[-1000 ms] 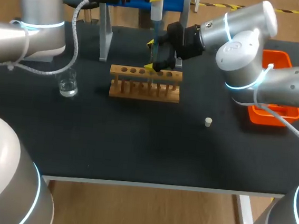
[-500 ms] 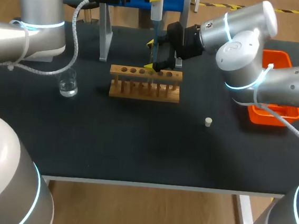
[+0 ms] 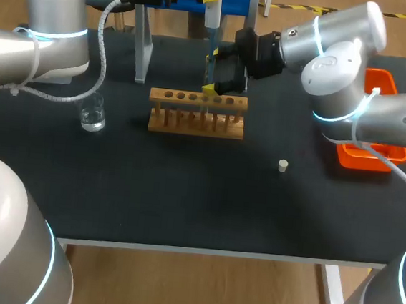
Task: Invert the test tube, pick up the pipette, mount the tip to pipette, aspirate from beaker and dispense into the tube, eject the tip, return the pipette, and cap with the stopper.
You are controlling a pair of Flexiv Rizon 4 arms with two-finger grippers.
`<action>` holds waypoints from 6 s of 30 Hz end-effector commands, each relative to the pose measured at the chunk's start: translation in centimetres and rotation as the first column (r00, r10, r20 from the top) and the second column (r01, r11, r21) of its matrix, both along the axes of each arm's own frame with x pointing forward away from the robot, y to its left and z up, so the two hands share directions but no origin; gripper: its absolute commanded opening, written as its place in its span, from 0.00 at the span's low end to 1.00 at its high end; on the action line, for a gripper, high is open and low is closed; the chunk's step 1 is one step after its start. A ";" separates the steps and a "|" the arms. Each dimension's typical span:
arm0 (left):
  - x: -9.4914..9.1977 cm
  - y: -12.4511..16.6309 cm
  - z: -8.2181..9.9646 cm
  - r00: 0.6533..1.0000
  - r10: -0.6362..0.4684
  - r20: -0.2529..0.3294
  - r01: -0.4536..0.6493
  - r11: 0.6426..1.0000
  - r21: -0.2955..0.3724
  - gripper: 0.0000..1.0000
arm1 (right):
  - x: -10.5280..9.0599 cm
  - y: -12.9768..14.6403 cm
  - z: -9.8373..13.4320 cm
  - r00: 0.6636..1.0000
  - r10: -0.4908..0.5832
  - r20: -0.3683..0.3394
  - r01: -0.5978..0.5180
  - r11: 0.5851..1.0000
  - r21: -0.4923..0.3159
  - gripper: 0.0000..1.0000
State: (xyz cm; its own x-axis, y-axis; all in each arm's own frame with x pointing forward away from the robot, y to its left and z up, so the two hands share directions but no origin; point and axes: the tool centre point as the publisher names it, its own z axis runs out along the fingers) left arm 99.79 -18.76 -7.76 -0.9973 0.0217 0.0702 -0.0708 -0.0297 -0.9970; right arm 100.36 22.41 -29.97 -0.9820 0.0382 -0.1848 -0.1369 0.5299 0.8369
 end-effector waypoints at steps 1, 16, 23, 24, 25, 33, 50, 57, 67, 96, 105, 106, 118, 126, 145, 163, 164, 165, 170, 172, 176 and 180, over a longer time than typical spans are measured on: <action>0.0 -0.1 0.0 1.000 0.002 0.001 -0.002 1.000 -0.001 0.00 | -0.7 -2.0 0.7 1.000 -0.005 -0.004 0.005 1.000 0.015 1.00; 0.0 -0.1 0.0 1.000 0.002 0.001 -0.002 1.000 -0.001 0.00 | -1.3 -6.7 2.4 0.997 -0.073 -0.002 0.073 0.994 0.086 1.00; 0.0 -0.1 0.0 1.000 0.002 0.001 -0.002 1.000 -0.001 0.00 | -0.6 -8.4 4.2 0.991 -0.130 -0.009 0.130 0.982 0.135 1.00; 0.0 -0.1 0.0 1.000 0.002 0.001 -0.002 1.000 -0.001 0.00 | -0.6 -8.6 4.6 0.991 -0.132 -0.008 0.131 0.982 0.138 1.00; 0.0 -0.1 0.0 1.000 0.002 0.001 -0.002 1.000 -0.001 0.00 | -0.5 -8.8 5.0 0.991 -0.135 -0.006 0.134 0.980 0.144 1.00; 0.0 -0.1 0.0 1.000 0.002 0.001 -0.002 1.000 -0.001 0.00 | -1.0 -9.5 8.9 0.991 -0.134 -0.027 0.137 0.969 0.208 1.00; 0.0 -0.1 0.0 1.000 0.002 0.001 -0.002 1.000 -0.001 0.00 | -2.7 -9.9 19.5 0.989 -0.143 -0.041 0.148 0.936 0.318 1.00; 0.0 -0.1 0.0 1.000 0.002 0.001 -0.002 1.000 -0.001 0.00 | -3.0 -9.3 22.7 0.991 -0.131 -0.022 0.131 0.932 0.339 1.00; 0.0 -0.1 0.0 1.000 0.002 0.001 -0.002 1.000 -0.001 0.00 | -3.1 -7.7 26.4 0.992 -0.121 -0.018 0.120 0.924 0.364 1.00; 0.0 -0.1 0.0 1.000 0.002 0.001 -0.002 1.000 -0.001 0.00 | -1.7 -2.6 30.6 0.999 -0.038 -0.026 0.046 0.902 0.430 0.00; 0.0 -0.1 0.0 1.000 0.002 0.001 -0.002 1.000 -0.001 0.00 | -0.7 -1.4 30.9 0.997 0.023 -0.070 0.012 0.888 0.460 0.00; 0.0 -0.1 0.0 1.000 0.002 0.001 -0.002 1.000 -0.001 0.00 | -0.6 -1.2 30.9 0.996 0.033 -0.077 0.007 0.885 0.465 0.00; 0.0 -0.1 0.0 1.000 0.002 0.001 -0.002 1.000 -0.001 0.00 | 0.3 0.8 31.0 0.987 0.089 -0.130 -0.016 0.876 0.481 0.00; 0.0 -0.1 0.0 1.000 0.002 0.001 -0.002 1.000 -0.001 0.00 | 0.7 2.0 31.0 0.982 0.107 -0.154 -0.018 0.870 0.493 0.00; 0.0 -0.1 0.0 1.000 0.002 0.001 -0.002 1.000 -0.001 0.00 | 0.8 3.0 30.0 0.975 0.120 -0.187 -0.015 0.875 0.484 0.00; 0.0 -0.1 0.0 1.000 0.002 0.001 -0.002 1.000 -0.001 0.00 | 0.7 3.0 28.2 0.970 0.117 -0.213 -0.003 0.882 0.471 0.00; 0.0 -0.1 0.0 1.000 0.002 0.001 -0.002 1.000 -0.001 0.00 | 0.7 3.0 28.2 0.970 0.116 -0.214 -0.002 0.883 0.470 0.00; 0.0 -0.1 0.0 1.000 0.002 0.001 -0.002 1.000 -0.001 0.00 | 0.7 2.9 28.1 0.970 0.116 -0.215 -0.002 0.883 0.470 0.00; 0.0 -0.1 0.0 1.000 0.002 0.001 -0.002 1.000 -0.001 0.00 | 0.5 2.7 27.8 0.969 0.113 -0.218 0.002 0.885 0.466 0.00; 0.0 -0.1 0.0 1.000 0.002 0.001 -0.002 1.000 -0.001 0.00 | 0.4 2.6 27.6 0.969 0.112 -0.219 0.003 0.886 0.464 0.00; 0.0 -0.1 0.0 1.000 0.002 0.001 -0.002 1.000 -0.001 0.00 | 0.3 2.4 27.3 0.969 0.110 -0.223 0.005 0.889 0.458 0.00; 0.0 -0.1 0.0 1.000 0.002 0.001 -0.002 1.000 -0.001 0.00 | 0.1 2.3 26.7 0.967 0.108 -0.229 0.007 0.893 0.450 0.00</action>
State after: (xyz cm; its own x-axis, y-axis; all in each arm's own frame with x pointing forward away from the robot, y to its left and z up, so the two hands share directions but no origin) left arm 99.70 -18.82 -8.22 -0.9973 0.0221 0.0704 -0.0710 -0.0292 -0.9970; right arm 100.71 25.04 -2.62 -0.9967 0.0091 0.0803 0.0808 0.0888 0.9928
